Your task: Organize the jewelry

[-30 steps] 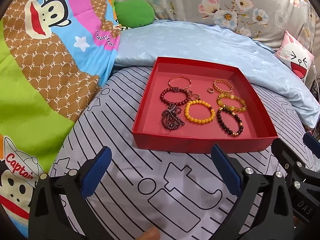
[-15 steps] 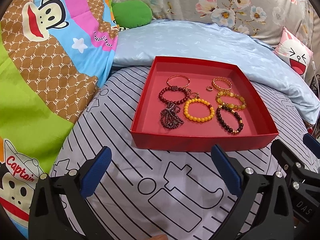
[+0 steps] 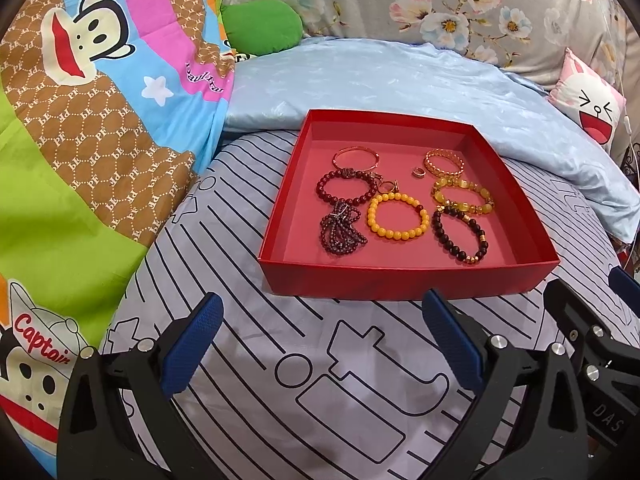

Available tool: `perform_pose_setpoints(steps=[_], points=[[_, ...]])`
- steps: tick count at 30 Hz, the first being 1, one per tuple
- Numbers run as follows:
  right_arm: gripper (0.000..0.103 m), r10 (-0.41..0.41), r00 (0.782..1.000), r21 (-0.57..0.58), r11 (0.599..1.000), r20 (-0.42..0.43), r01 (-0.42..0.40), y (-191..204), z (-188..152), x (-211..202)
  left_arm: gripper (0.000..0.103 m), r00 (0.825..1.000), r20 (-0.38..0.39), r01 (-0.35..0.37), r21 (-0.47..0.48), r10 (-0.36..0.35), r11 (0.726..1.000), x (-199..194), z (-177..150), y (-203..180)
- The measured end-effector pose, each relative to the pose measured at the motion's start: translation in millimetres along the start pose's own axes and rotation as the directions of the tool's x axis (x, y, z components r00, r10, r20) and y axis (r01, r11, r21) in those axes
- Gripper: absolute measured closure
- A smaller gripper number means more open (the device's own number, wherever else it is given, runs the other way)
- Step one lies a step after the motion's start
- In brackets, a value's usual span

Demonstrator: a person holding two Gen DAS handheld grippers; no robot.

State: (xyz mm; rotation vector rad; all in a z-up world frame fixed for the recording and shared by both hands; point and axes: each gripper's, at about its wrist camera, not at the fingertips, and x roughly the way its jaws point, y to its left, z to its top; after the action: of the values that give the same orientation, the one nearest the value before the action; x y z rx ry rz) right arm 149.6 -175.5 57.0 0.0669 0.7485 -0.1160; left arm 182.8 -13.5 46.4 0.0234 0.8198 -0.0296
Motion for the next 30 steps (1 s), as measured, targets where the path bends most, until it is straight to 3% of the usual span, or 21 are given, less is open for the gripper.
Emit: perform_pose_setpoints(steps=[30], points=[[0.007,-0.002,1.0,-0.003,1.0,-0.009,0.002,3.6,-5.4,0.0,0.008,0.999,-0.032,0.005,-0.004,-0.005,1.0,5.7,-4.9,3.7]])
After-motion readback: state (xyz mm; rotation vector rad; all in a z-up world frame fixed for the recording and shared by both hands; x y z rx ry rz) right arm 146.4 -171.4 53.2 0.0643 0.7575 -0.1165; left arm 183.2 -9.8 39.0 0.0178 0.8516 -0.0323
